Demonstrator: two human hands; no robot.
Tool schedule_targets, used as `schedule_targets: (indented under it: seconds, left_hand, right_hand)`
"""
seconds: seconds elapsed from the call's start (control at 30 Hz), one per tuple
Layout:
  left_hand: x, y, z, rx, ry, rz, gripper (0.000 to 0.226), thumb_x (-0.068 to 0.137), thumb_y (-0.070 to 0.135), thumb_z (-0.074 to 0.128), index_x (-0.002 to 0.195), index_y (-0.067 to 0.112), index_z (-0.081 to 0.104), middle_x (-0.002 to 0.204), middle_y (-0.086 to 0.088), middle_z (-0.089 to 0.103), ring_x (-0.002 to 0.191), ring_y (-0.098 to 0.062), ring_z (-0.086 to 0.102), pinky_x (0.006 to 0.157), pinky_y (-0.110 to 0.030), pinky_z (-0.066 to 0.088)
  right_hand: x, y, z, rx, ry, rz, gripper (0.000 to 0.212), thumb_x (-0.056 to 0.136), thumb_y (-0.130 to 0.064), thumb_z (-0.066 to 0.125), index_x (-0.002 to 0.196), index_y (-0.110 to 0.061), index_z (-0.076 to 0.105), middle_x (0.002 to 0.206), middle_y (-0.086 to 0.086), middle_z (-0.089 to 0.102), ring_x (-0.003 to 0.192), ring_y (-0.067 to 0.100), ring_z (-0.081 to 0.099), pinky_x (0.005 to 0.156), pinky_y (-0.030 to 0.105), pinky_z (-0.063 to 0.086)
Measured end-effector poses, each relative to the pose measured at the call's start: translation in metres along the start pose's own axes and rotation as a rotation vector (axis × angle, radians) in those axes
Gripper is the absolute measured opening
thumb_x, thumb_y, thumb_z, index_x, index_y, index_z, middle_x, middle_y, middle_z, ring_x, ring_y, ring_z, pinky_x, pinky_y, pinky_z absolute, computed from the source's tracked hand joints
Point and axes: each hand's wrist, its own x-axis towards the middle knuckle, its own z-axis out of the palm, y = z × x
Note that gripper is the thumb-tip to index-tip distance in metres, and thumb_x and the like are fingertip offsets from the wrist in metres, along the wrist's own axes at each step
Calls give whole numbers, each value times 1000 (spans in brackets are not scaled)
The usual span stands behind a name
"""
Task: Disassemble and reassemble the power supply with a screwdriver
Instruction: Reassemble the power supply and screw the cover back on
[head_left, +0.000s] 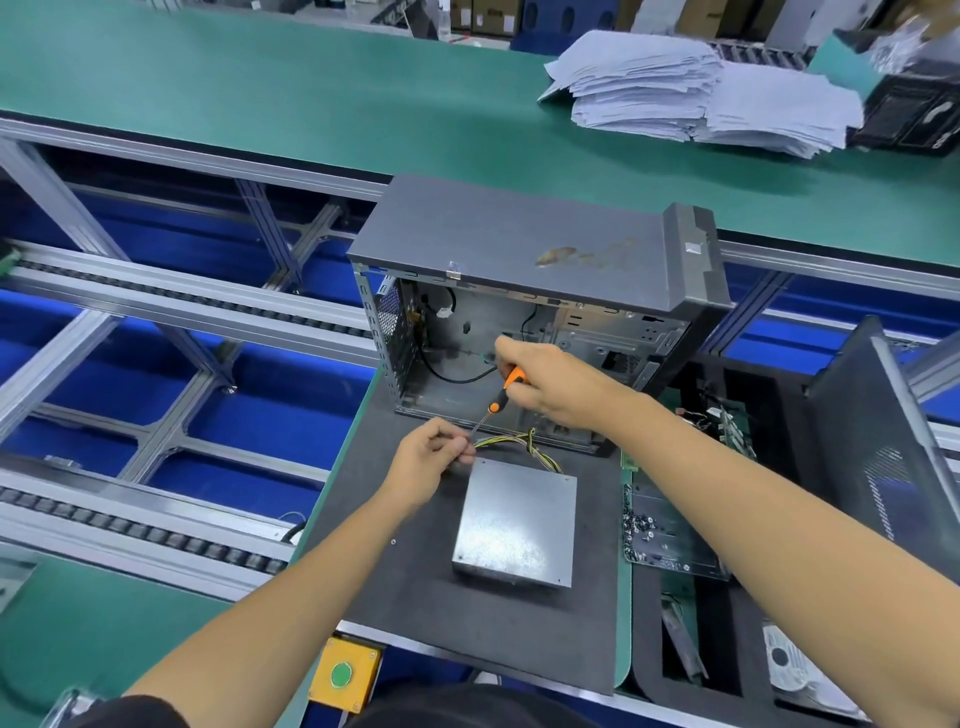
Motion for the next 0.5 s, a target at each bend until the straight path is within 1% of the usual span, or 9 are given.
schedule_targets:
  seconds: [0.13,0.23,0.37,0.5]
  left_hand:
    - [0,-1,4,-141,56,-55,13,102,5,55,93,8,64,79,-5,73,70,-11,67,65,-19,53]
    - [1,-1,9,-194,28,-75,13,102,6,54,93,9,62,77,-3,71,69,-10,65,65,-20,51]
    - [0,-1,10,-237,-10,-87,9,100,7,57,94,8,63,82,-7,71,72,-12,65,68,-21,52]
    - [-3,0,9,-323,15,-89,9,100,9,57,95,11,64,80,-1,71,73,-9,65,68,-18,51]
  right_hand:
    - [-1,-1,-4,23,-10,-6,21,85,-19,49,83,-32,33,71,-9,47,59,4,40,51,28,31]
    - [-2,-2,-5,16,-10,-10,23,85,-16,50,82,-31,33,72,-7,47,60,9,38,53,32,34]
    - [-2,-4,-4,18,3,-15,21,84,-16,49,84,-29,34,73,-5,47,63,16,40,55,35,36]
    - [-5,-1,-4,45,32,-4,18,84,-18,48,86,-30,35,72,-5,48,59,7,39,51,28,31]
